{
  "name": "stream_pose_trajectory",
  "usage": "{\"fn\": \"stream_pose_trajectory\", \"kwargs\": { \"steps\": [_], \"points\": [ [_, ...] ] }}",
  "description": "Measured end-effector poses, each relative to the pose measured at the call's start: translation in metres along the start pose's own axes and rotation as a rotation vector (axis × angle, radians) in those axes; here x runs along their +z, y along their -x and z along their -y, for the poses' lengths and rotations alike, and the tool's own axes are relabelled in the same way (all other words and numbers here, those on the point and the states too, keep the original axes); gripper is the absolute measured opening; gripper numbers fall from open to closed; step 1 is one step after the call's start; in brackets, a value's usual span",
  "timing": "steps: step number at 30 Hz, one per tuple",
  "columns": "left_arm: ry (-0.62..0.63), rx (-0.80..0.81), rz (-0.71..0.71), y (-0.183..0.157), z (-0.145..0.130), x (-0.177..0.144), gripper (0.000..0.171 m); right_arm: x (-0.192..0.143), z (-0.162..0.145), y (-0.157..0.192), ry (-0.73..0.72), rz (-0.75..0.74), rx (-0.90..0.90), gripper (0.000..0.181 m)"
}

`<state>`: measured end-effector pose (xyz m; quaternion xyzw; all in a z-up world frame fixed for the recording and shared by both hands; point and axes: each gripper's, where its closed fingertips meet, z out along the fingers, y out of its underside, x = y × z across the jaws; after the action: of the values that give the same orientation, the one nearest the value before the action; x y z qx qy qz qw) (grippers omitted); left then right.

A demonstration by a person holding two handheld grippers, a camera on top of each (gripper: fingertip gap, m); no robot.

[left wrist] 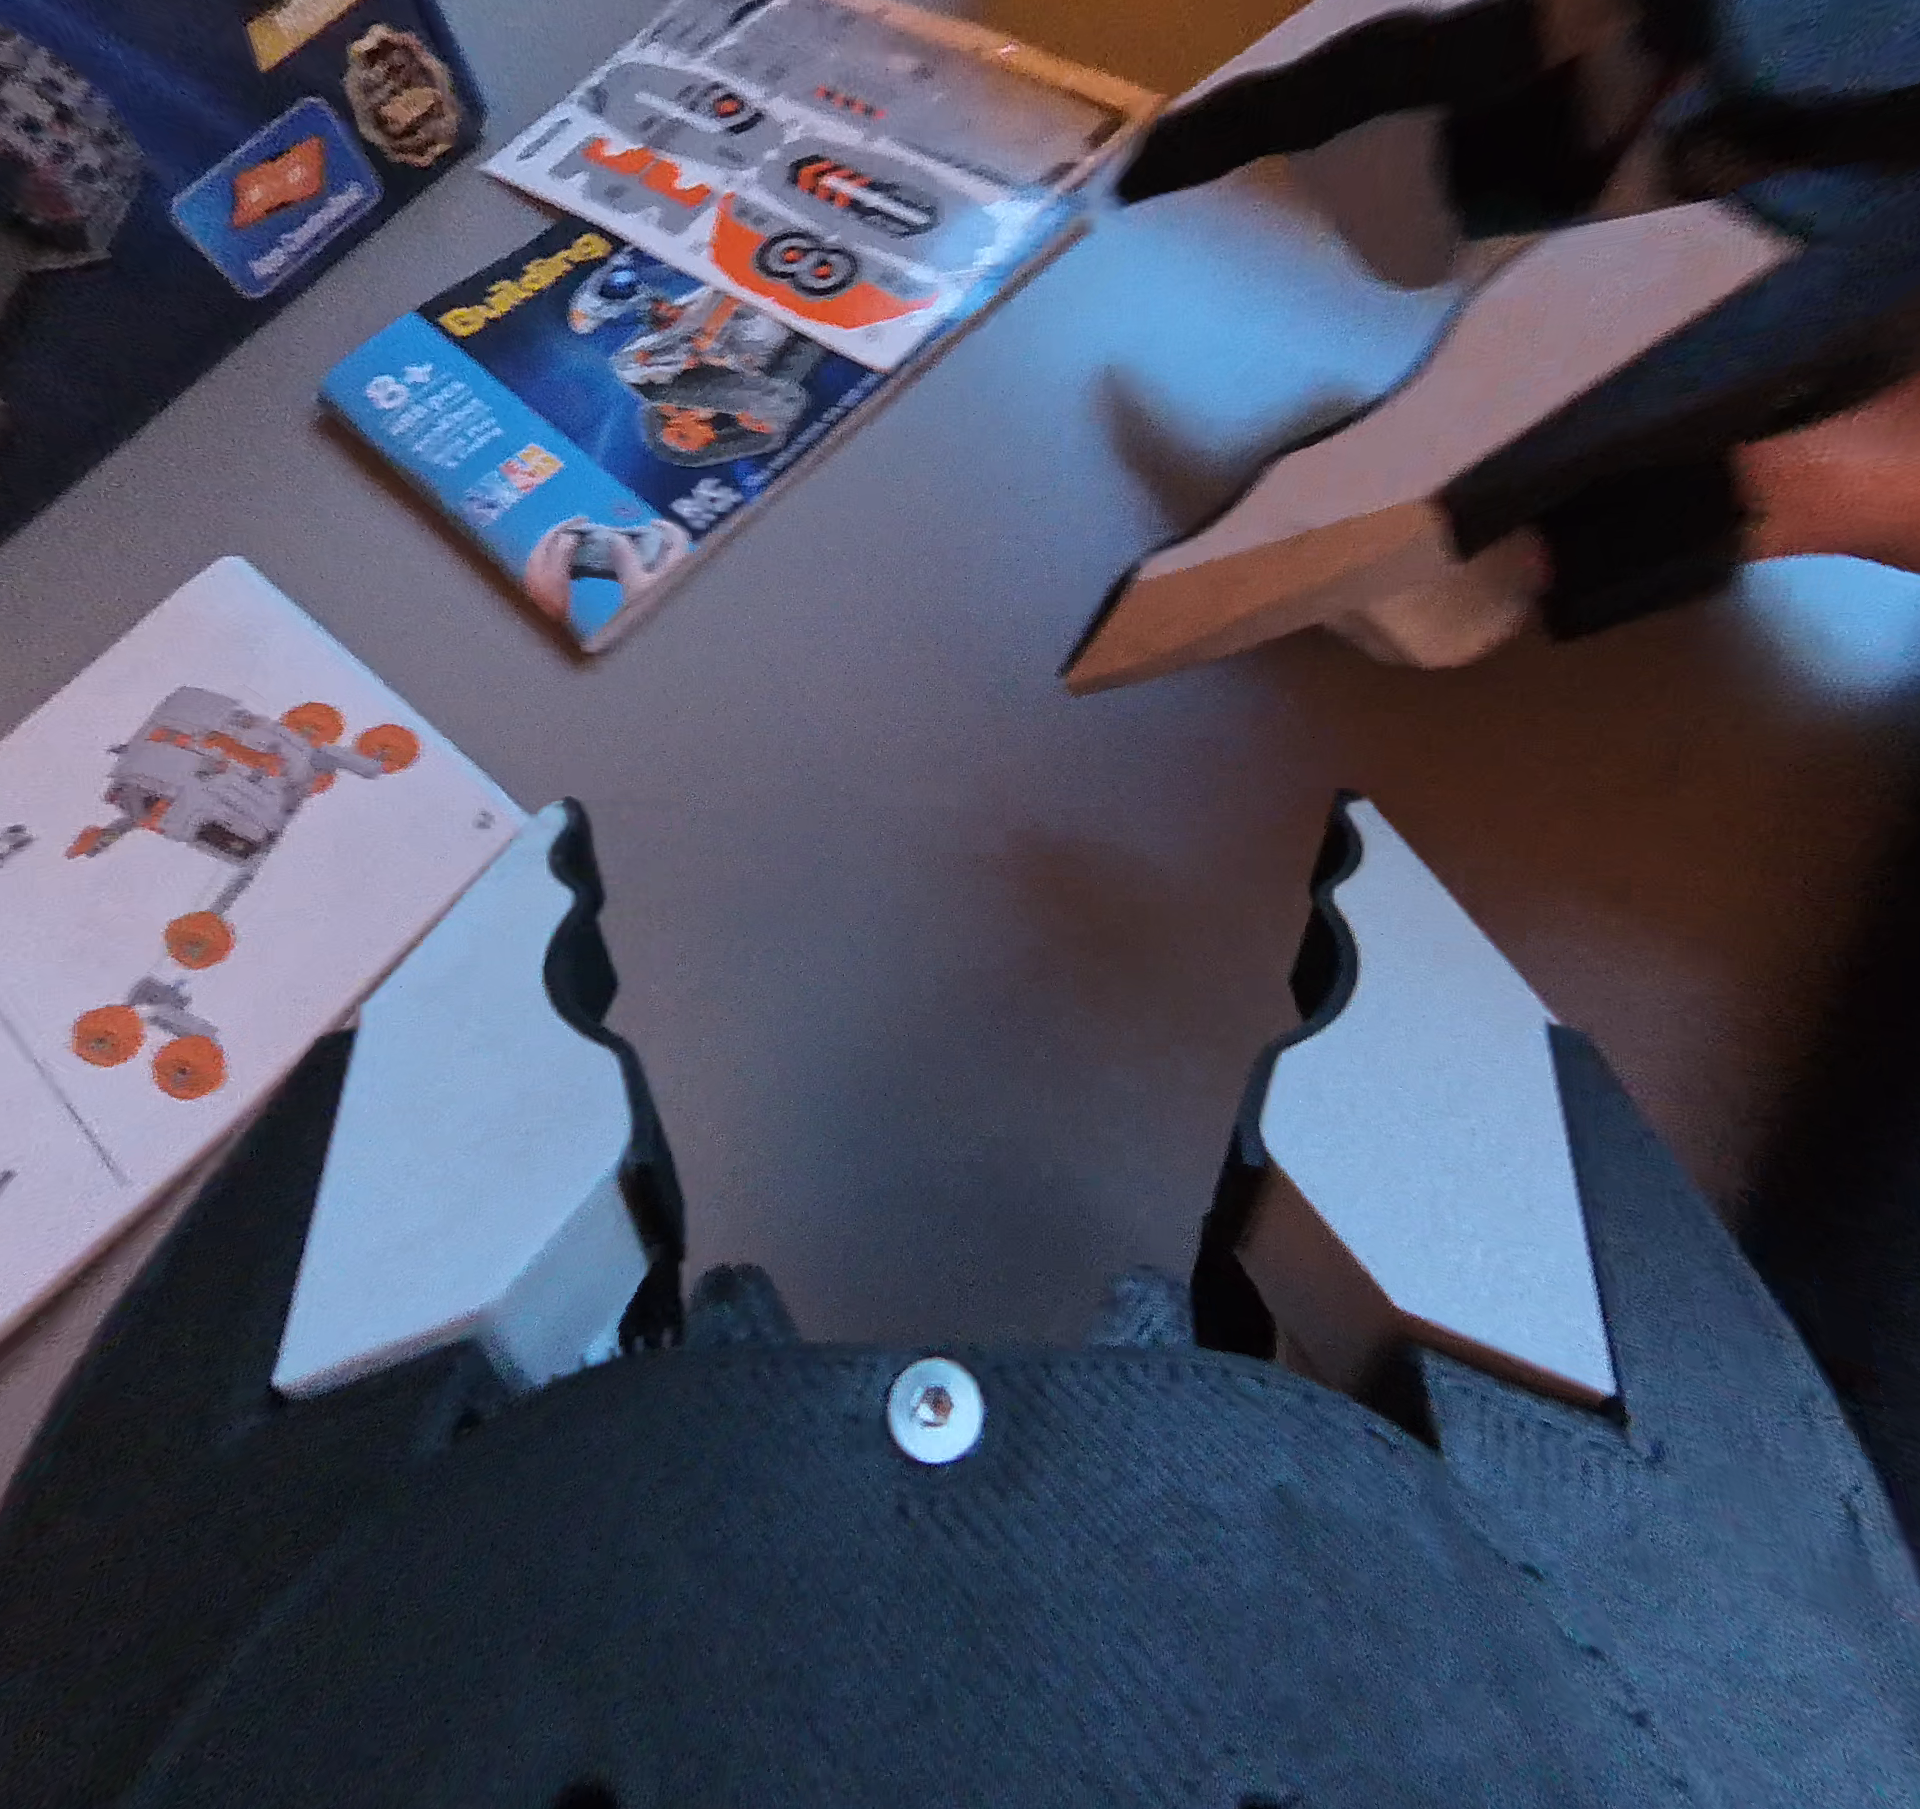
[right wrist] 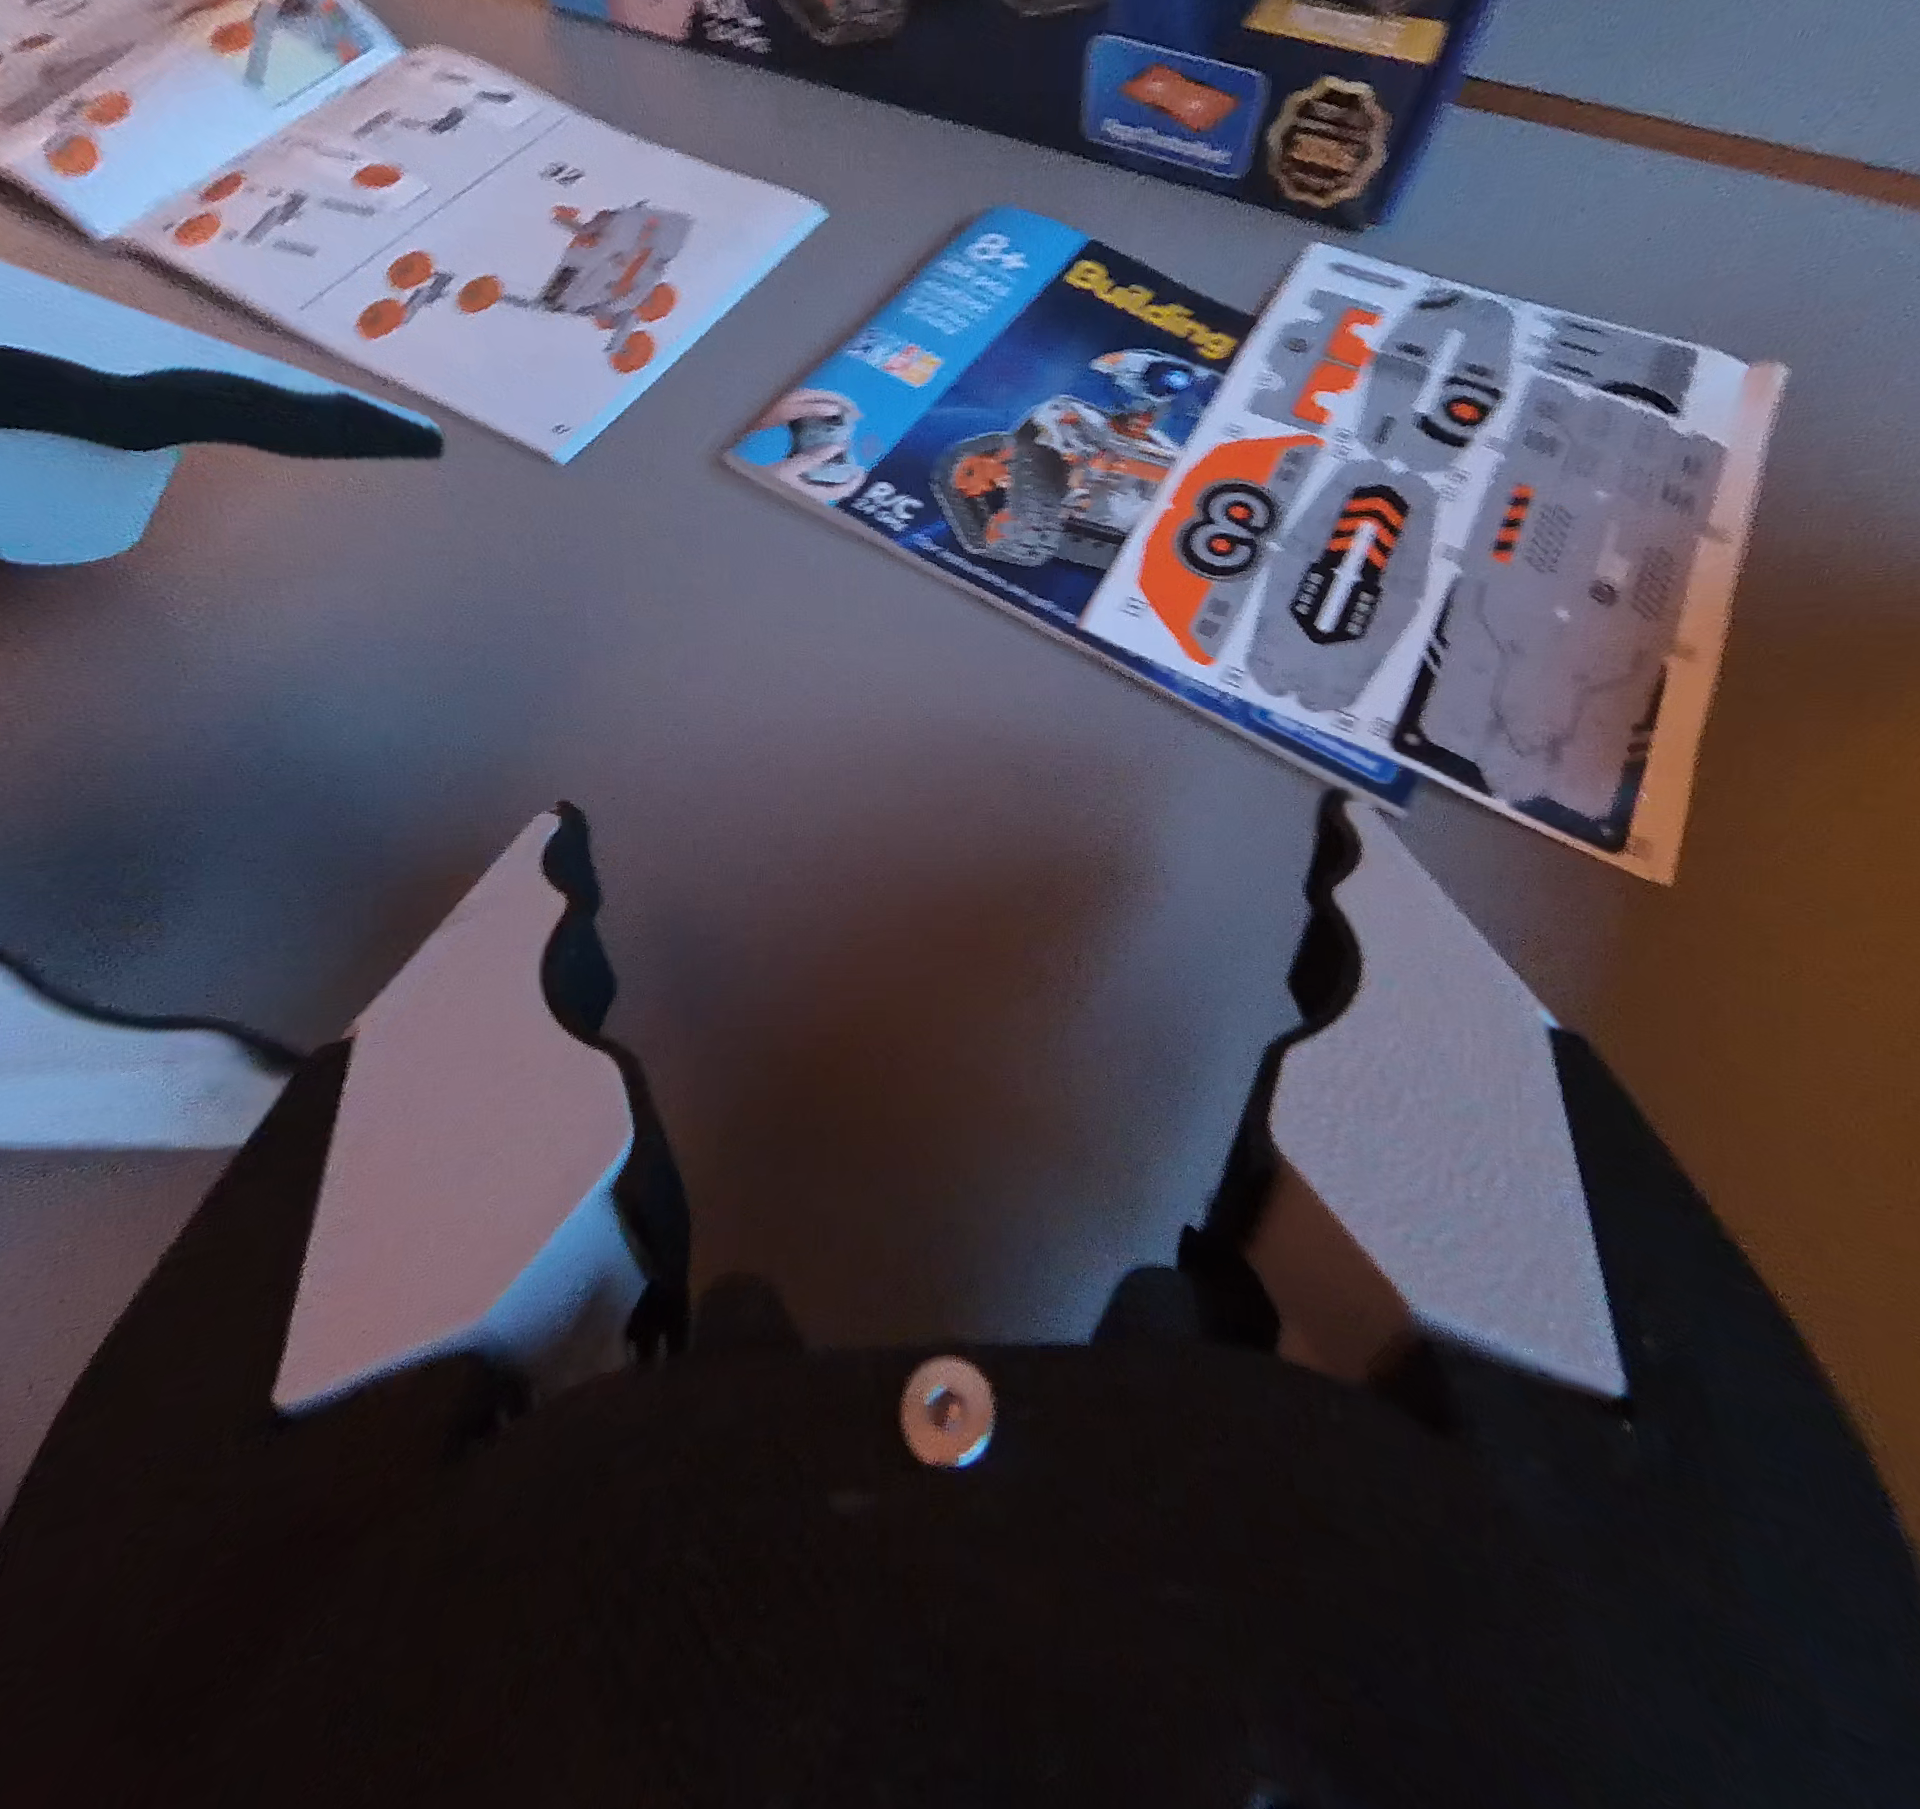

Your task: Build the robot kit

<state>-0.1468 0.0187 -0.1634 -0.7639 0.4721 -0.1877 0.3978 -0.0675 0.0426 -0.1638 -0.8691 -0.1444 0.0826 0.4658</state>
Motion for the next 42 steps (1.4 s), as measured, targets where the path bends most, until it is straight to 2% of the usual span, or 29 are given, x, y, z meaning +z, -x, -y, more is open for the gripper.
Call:
{"fn": "stream_pose_trajectory", "kwargs": {
  "steps": [3,5,8,11,19,22,29,37,42],
  "points": [
    [0.057,0.01,0.09,0.014,-0.007,0.018,0.14,0.003,-0.006,-0.009,0.044,-0.065,0.015,0.151],
    [0.07,-0.036,0.05,0.008,-0.01,0.023,0.139,0.008,-0.022,-0.012,0.157,-0.111,-0.024,0.153],
    [0.085,-0.066,0.025,0.007,-0.013,0.024,0.138,0.013,-0.026,-0.006,0.192,-0.076,0.049,0.153],
    [0.093,-0.092,-0.006,0.005,-0.014,0.025,0.128,0.013,-0.026,-0.008,0.191,-0.093,0.064,0.154],
    [0.103,-0.132,0.046,0.008,-0.019,0.02,0.135,0.011,-0.024,-0.002,0.174,-0.057,0.062,0.152],
    [0.101,-0.142,0.058,0.006,-0.024,0.013,0.133,0.012,-0.024,-0.006,0.173,-0.1,0.073,0.145],
    [0.102,-0.133,0.042,0.005,-0.026,0.011,0.133,0.011,-0.025,-0.006,0.179,-0.093,0.067,0.147],
    [0.113,-0.154,0.059,0.008,-0.035,0.002,0.14,0.011,-0.025,-0.006,0.18,-0.094,0.067,0.147],
    [0.138,-0.118,0.017,0.003,-0.03,0.013,0.158,0.011,-0.025,-0.006,0.18,-0.094,0.067,0.147]
  ]
}}
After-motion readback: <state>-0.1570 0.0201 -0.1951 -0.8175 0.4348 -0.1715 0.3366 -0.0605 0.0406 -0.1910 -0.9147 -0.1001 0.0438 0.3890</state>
